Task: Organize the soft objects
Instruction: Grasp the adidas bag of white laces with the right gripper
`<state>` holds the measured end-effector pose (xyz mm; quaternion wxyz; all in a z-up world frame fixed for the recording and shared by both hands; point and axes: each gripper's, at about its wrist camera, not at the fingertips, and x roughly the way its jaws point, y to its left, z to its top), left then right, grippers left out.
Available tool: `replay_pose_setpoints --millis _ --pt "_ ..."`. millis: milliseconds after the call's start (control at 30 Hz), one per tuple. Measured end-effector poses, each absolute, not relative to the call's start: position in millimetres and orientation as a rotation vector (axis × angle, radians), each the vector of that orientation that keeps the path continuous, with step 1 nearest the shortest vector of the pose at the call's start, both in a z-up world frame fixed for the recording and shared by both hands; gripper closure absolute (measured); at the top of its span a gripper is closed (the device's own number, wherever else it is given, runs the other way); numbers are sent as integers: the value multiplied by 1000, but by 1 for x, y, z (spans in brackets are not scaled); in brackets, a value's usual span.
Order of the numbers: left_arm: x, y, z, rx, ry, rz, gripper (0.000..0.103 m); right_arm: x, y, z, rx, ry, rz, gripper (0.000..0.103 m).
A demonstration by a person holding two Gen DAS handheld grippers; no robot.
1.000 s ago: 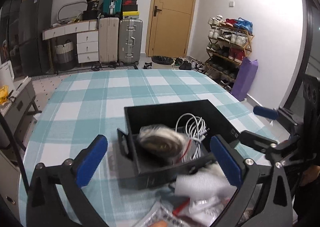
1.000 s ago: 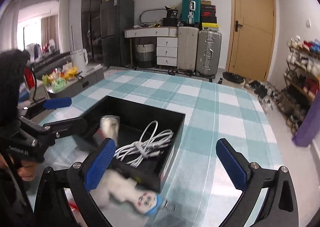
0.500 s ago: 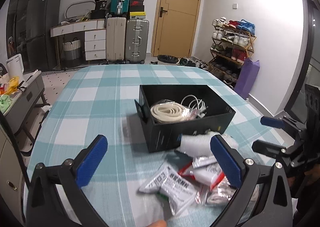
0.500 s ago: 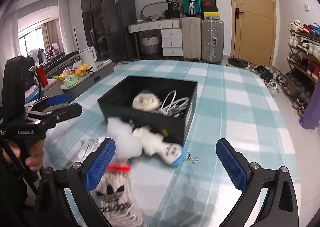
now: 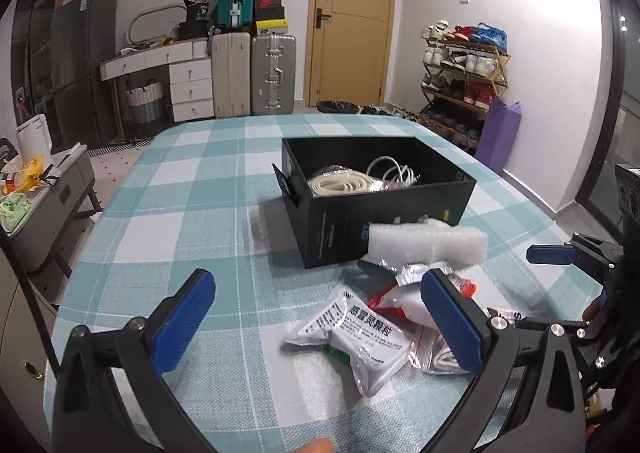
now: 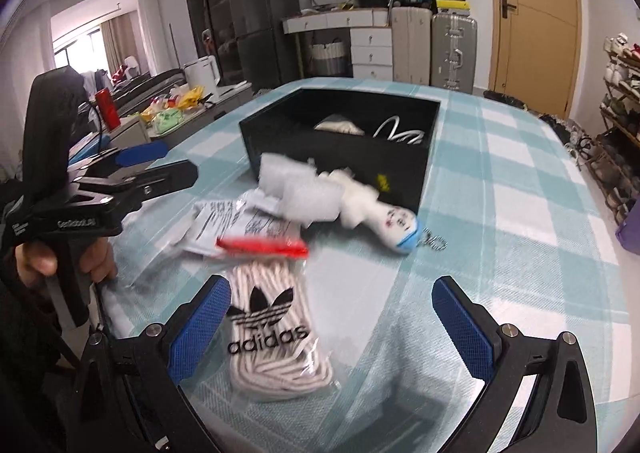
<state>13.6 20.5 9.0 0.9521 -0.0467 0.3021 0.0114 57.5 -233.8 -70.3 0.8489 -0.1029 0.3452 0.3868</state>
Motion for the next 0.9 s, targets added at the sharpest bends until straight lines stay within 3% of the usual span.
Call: replay_pose_setpoints --millis 400,900 --pt "22 21 -4 -125 711 -7 0 47 -218 -90 -272 784 892 2" --pt "27 18 -5 -122 704 -2 0 45 -202 -97 -333 781 908 21"
